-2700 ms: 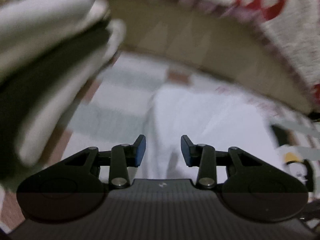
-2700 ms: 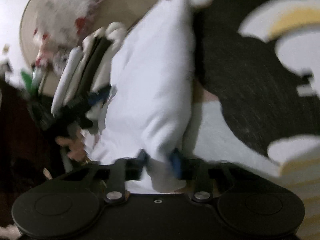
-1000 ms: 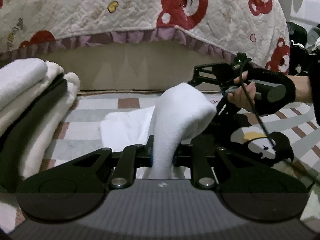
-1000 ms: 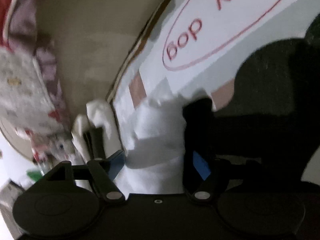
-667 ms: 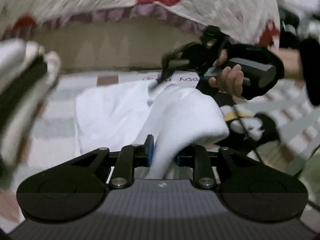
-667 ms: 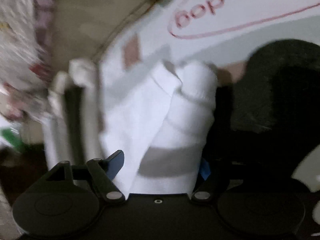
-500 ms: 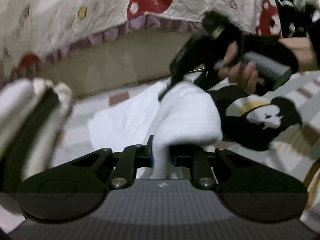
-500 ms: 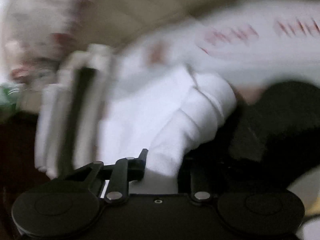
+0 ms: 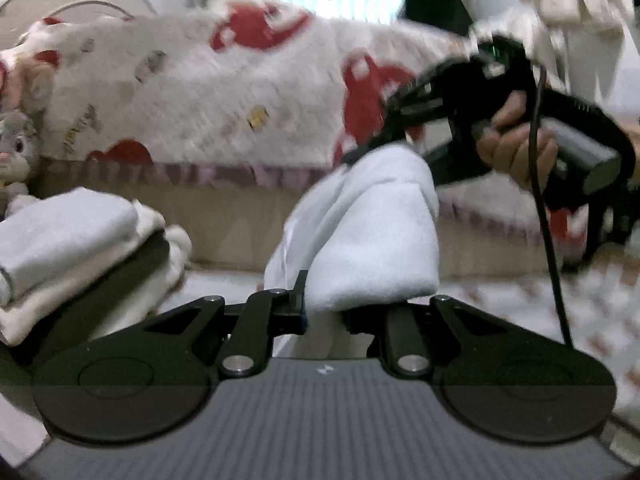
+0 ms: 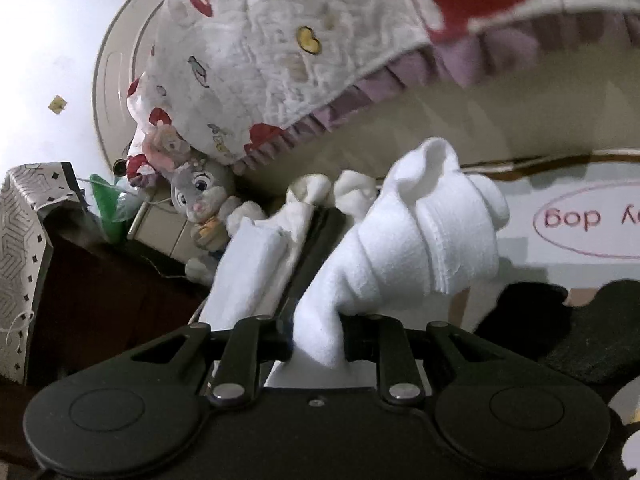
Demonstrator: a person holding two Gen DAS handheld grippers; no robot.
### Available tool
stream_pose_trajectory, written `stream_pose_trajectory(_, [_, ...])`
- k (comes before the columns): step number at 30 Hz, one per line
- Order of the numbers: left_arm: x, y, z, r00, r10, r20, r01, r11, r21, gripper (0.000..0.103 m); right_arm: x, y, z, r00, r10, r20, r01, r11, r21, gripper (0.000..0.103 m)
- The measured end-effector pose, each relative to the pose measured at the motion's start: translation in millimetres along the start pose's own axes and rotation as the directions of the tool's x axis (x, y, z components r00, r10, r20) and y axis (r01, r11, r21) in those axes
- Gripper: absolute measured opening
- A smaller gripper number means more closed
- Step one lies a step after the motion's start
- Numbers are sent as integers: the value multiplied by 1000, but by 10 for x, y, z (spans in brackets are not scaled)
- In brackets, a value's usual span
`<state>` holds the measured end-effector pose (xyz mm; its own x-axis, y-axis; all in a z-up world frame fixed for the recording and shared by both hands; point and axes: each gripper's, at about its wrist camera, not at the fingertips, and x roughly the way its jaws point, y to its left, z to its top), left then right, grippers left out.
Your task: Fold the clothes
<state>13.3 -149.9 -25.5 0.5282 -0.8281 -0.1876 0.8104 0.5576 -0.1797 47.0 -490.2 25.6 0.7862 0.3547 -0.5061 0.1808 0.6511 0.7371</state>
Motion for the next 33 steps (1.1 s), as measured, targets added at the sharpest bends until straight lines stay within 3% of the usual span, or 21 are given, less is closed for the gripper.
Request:
stream_pose_trajectory(4, [78, 350, 447, 998, -3, 60, 14, 985, -173, 15, 56, 571, 380, 994, -105, -19, 104, 993, -50, 24])
stream_pose_trajectory(7, [153, 728, 824, 995, 3, 98, 26, 957, -291, 15, 248, 1224, 776, 971, -239, -30, 230, 958, -170, 24])
stream_pose_trajectory(10, [181, 1196, 1100, 987, 11, 161, 53, 919, -390, 14, 602, 1851, 1149, 923, -383, -22, 364, 892, -270, 24])
stream_pose_trajectory(12, [119, 1486, 1094, 979, 21, 203, 70, 900, -430, 14, 934, 2236, 1264, 877, -480, -20, 442, 822, -360, 24])
stream_pose_trajectory(14, [80, 1818, 1001, 974, 74, 216, 46, 861, -506, 14, 1331, 2554, 1300, 839, -543, -28, 476, 759, -443, 24])
stream_pose_trajectory(16, [33, 2178, 882, 966, 134, 220, 20, 811, -584, 14, 1785, 2757, 1292, 825, -563, -48, 472, 734, -489, 24])
stream_pose_trajectory(19, [-60, 2754, 542, 956, 235, 176, -47, 714, -698, 14, 2547, 2941, 1225, 854, -508, -111, 387, 764, -517, 33])
stream_pose_trajectory(22, [-123, 3343, 121, 947, 309, 90, -112, 578, -808, 14, 3242, 3009, 1100, 917, -345, -199, 203, 835, -512, 52])
stream_pose_trajectory(25, [-101, 3539, -94, 933, 357, 42, -156, 508, -847, 13, 3557, 2749, 939, 956, -209, -204, 97, 887, -451, 53])
stream_pose_trajectory(27, [-62, 3537, -105, 928, 368, 55, -147, 499, -854, 13, 3575, 2542, 758, 963, -197, -182, 92, 880, -466, 54])
stream_pose_trajectory(29, [-28, 3498, -71, 926, 373, 59, -155, 518, -841, 13, 3283, 2480, 474, 976, -215, -45, 149, 799, -583, 54])
stream_pose_trajectory(31, [-38, 3479, -4, 923, 382, 55, -173, 536, -826, 14, 2953, 2390, 197, 972, -216, 95, 223, 711, -666, 54])
stream_pose_trajectory(32, [-53, 3482, 21, 921, 386, 54, -177, 536, -825, 14, 2684, 2260, 64, 964, -214, 156, 263, 705, -658, 56])
stream_pose_trajectory(33, [-66, 3485, 35, 919, 390, 51, -180, 532, -827, 14, 2398, 2103, -95, 961, -197, 195, 277, 728, -627, 57])
